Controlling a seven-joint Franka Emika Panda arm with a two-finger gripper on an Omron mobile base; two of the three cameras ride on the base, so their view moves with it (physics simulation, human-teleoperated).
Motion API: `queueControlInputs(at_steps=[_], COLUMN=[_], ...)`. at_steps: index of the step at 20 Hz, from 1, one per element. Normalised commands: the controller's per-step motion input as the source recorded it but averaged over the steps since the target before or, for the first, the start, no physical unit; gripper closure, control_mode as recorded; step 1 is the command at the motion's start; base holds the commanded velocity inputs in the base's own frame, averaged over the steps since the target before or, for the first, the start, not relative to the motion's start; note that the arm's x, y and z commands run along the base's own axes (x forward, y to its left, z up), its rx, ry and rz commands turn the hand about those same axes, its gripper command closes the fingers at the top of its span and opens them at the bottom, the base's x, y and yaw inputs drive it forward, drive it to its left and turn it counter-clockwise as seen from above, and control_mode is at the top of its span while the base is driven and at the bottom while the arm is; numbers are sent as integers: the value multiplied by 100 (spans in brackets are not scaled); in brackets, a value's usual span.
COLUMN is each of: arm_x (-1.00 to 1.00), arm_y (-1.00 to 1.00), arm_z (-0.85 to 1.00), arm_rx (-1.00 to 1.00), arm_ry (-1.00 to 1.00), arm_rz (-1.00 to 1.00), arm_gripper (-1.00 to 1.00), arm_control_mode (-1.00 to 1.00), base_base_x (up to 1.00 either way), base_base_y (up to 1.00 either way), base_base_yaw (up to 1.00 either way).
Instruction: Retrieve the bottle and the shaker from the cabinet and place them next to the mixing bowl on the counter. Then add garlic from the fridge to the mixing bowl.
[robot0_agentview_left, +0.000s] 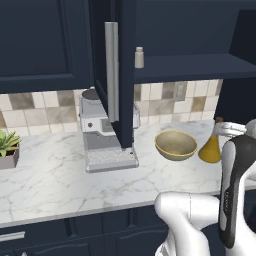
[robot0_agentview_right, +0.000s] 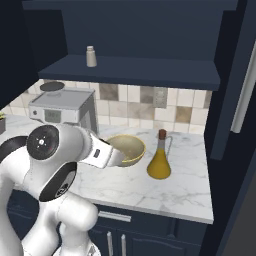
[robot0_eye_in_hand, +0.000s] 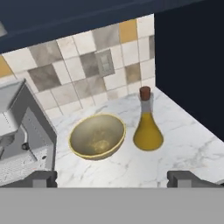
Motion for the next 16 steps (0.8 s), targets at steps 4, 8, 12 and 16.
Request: queueControlInputs(at_steps=[4, 8, 12, 16], arm_x=[-6, -7, 0, 0], arm_y=[27, 41, 56, 53], arm_z=[73, 78, 58, 44], arm_rx=[10, 0, -3, -9], arm_ry=[-4, -8, -2, 0], arm_rz=[0, 0, 0, 8], arm_gripper=[-100, -100, -100, -100], arm_control_mode=[-100, -100, -100, -100], base_base_x=[0, 0, 0, 0], base_base_y=[0, 0, 0, 0], base_base_yaw=[0, 0, 0, 0])
